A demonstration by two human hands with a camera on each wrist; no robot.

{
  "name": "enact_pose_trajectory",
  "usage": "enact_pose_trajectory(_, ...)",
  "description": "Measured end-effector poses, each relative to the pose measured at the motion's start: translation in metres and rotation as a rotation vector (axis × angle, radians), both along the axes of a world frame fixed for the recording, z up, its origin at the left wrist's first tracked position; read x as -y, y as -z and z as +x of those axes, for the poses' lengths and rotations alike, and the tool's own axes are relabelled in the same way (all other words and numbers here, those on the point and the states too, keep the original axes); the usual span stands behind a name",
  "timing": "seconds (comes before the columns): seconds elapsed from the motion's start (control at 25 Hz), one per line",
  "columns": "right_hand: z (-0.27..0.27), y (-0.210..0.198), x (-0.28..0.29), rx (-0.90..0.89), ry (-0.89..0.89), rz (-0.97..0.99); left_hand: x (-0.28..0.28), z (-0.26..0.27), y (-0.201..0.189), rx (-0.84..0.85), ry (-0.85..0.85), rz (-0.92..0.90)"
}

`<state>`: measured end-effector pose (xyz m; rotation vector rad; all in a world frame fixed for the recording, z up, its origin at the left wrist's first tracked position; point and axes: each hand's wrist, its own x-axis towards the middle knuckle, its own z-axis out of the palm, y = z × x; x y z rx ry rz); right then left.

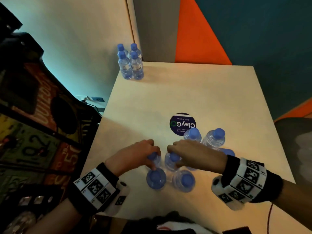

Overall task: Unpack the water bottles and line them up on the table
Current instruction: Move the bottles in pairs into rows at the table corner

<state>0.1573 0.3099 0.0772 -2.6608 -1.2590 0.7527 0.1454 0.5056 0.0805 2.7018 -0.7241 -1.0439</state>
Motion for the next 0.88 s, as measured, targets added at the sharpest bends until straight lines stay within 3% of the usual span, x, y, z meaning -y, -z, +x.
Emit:
enact_pose_trajectory(0.2, 0.001, 0.012, -0.001, 0.056, 0.053, 0.047, -0.002, 0.007, 0.007, 0.043, -0.039, -0.021)
enact_pose_trajectory(0.44, 0.058, -0.021, -0.003, 0.043, 0.134, 0.134, -0.013, 0.055, -0.001, 0.160, -0.105, -0.072)
enact_pose_trajectory(0.68, 0.163, -0.058, -0.014, 0.151, 0.244, 0.209, -0.026, 0.174, -0.024, 0.381, -0.151, -0.150)
enact_pose_trajectory(0.88, 0.259, -0.065, -0.038, 0.231, 0.321, 0.176, -0.028, 0.283, -0.034, 0.499, -0.191, -0.146)
